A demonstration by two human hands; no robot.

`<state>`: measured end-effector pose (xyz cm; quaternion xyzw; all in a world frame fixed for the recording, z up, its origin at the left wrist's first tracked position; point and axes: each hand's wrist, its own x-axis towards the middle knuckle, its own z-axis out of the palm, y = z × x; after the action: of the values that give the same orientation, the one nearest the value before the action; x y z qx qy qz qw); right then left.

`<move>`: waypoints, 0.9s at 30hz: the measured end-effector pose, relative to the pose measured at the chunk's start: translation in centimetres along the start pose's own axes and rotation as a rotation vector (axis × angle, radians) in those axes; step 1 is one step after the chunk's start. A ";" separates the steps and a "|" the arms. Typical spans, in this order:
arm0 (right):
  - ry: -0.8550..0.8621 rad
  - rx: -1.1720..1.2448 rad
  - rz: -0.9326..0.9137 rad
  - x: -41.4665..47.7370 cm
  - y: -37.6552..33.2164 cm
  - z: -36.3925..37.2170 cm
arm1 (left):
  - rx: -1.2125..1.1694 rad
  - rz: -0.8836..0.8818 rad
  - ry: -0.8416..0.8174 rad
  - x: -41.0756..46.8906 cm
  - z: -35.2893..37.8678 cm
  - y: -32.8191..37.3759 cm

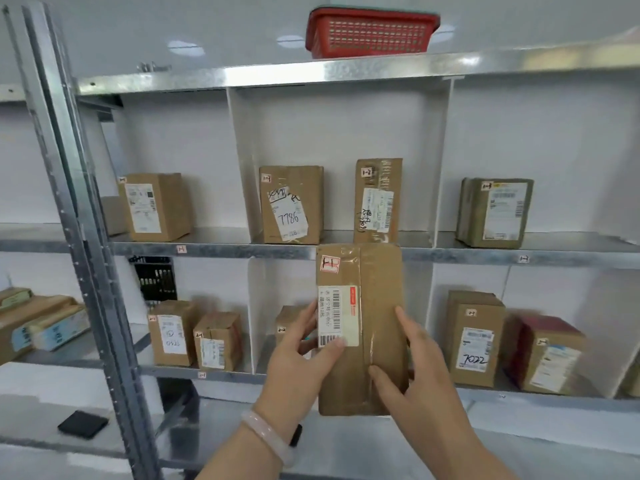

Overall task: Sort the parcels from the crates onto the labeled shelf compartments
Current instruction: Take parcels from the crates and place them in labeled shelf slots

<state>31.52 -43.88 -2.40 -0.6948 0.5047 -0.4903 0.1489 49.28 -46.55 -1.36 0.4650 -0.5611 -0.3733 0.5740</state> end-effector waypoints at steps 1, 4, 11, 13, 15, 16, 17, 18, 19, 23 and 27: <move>0.023 -0.015 0.013 0.1 -0.1 -0.5 | -0.019 0.006 -0.015 0.4 0.5 0.0; 0.076 -0.055 0.040 -0.2 -0.4 -1.6 | -0.054 0.000 -0.083 1.2 1.7 0.2; 0.169 -0.111 0.040 -1.3 -0.7 -2.2 | -0.082 0.026 -0.159 1.4 2.4 0.3; 0.177 -0.128 0.028 -1.4 -0.9 -2.2 | -0.092 0.024 -0.163 1.4 2.4 0.3; 0.190 -0.144 0.017 -1.5 -0.9 -2.2 | -0.102 0.027 -0.170 1.3 2.4 0.4; 0.197 -0.150 0.015 -1.5 -0.9 -2.1 | -0.104 0.034 -0.173 1.3 2.4 0.3; 0.203 -0.154 0.016 -1.6 -0.9 -2.1 | -0.103 0.042 -0.178 1.4 2.4 0.2; 0.207 -0.159 0.017 -1.7 -0.9 -2.1 | -0.101 0.047 -0.182 1.4 2.4 0.2; 0.212 -0.163 0.016 -1.7 -0.8 -2.1 | -0.099 0.052 -0.186 1.5 2.4 0.1; 0.200 -0.189 0.027 -1.7 -0.7 -1.7 | -0.106 0.053 -0.208 1.7 2.3 -0.3; 0.186 -0.175 0.028 -1.4 -0.7 -0.7 | -0.114 0.045 -0.212 1.8 1.2 -0.5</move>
<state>31.28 -42.13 -2.32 -0.6496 0.5668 -0.5045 0.0470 48.32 -48.58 -1.34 0.3770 -0.6068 -0.4387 0.5452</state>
